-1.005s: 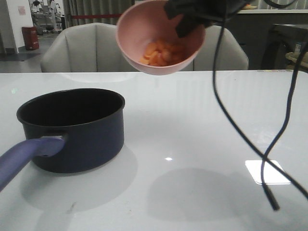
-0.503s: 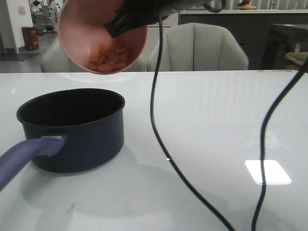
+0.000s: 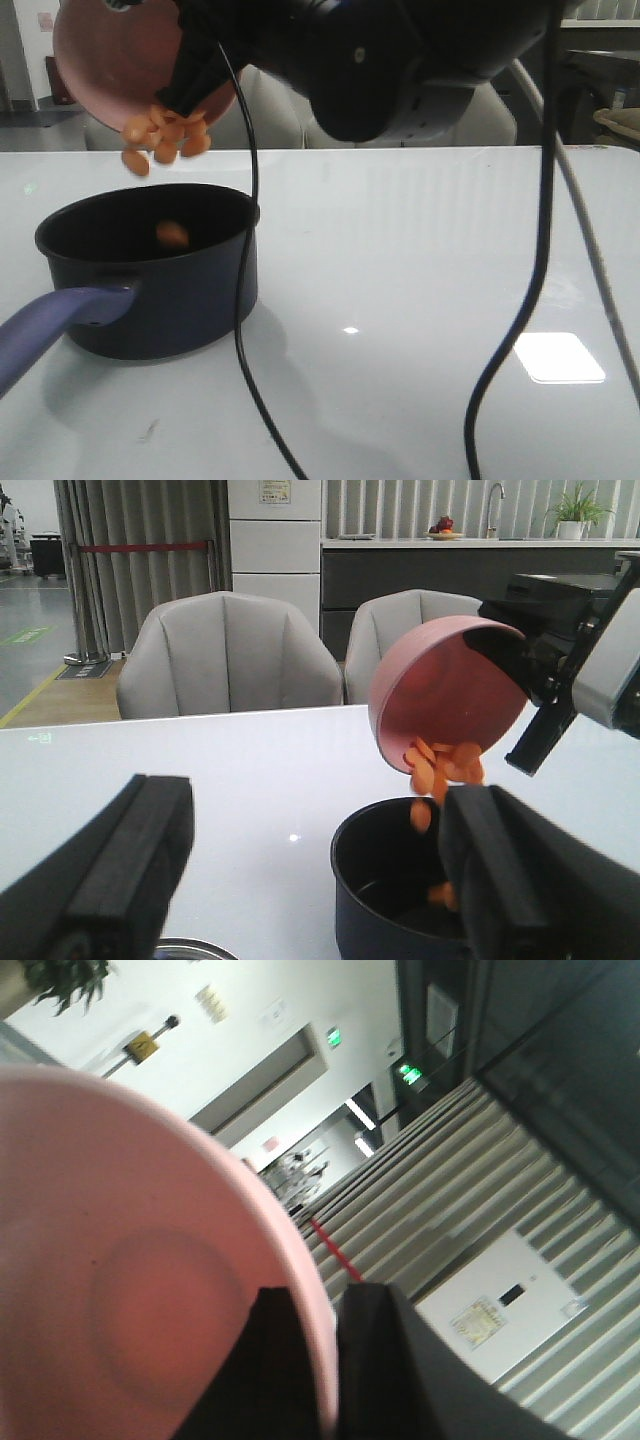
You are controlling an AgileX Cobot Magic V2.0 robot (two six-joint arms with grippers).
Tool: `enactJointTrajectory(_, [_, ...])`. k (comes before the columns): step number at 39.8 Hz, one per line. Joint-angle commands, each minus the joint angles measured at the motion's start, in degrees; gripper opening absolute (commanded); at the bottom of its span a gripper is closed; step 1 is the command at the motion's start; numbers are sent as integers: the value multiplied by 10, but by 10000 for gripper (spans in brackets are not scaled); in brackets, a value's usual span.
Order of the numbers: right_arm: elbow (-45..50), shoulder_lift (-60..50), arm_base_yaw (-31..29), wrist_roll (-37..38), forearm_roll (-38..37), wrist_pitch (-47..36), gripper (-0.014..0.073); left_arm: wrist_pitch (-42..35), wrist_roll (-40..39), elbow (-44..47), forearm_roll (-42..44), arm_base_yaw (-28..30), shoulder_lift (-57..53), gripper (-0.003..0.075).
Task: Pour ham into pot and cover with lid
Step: 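Tilt the pink bowl with the right gripper to pour slices into saucepan, then carry the empty bowl back and set it down with the right gripper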
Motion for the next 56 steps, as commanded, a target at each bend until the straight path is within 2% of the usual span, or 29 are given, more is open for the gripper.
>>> enactJointTrajectory(1, [-7, -28, 2, -13, -1, -126, 132, -44, 0, -16, -3, -4, 7, 556])
enactJointTrajectory(8, [-4, -28, 2, -10, 11, -123, 132, -44, 0, -16, -3, -4, 7, 556])
enactJointTrajectory(13, [-4, -29, 6, 65, 56, -98, 132, -44, 0, -16, -3, -4, 7, 556])
enactJointTrajectory(15, [-6, -36, 9, 116, 99, -50, 132, -44, 0, -16, -3, -4, 7, 556])
enactJointTrajectory(21, [-8, -79, 10, 189, 246, 201, 132, -44, 0, -16, -3, -4, 7, 556])
enactJointTrajectory(25, [-8, -117, 6, 196, 337, 328, 132, -44, 0, -16, -3, -4, 7, 556])
enactJointTrajectory(30, [-8, -165, -13, 183, 375, 477, 132, -44, 0, -16, -4, -4, 7, 556])
enactJointTrajectory(38, [-8, -230, -85, 181, 372, 685, 134, -44, 0, -16, -5, -4, 7, 556])
enactJointTrajectory(44, [-8, -256, -171, 195, 324, 800, 139, -44, 0, -16, -5, -4, 7, 556])
enactJointTrajectory(48, [-8, -258, -225, 267, 254, 853, 139, -44, 0, -16, -5, -4, 7, 556])
enactJointTrajectory(56, [-8, -252, -288, 472, 40, 950, 139, -45, 0, -16, -8, -4, 7, 556])
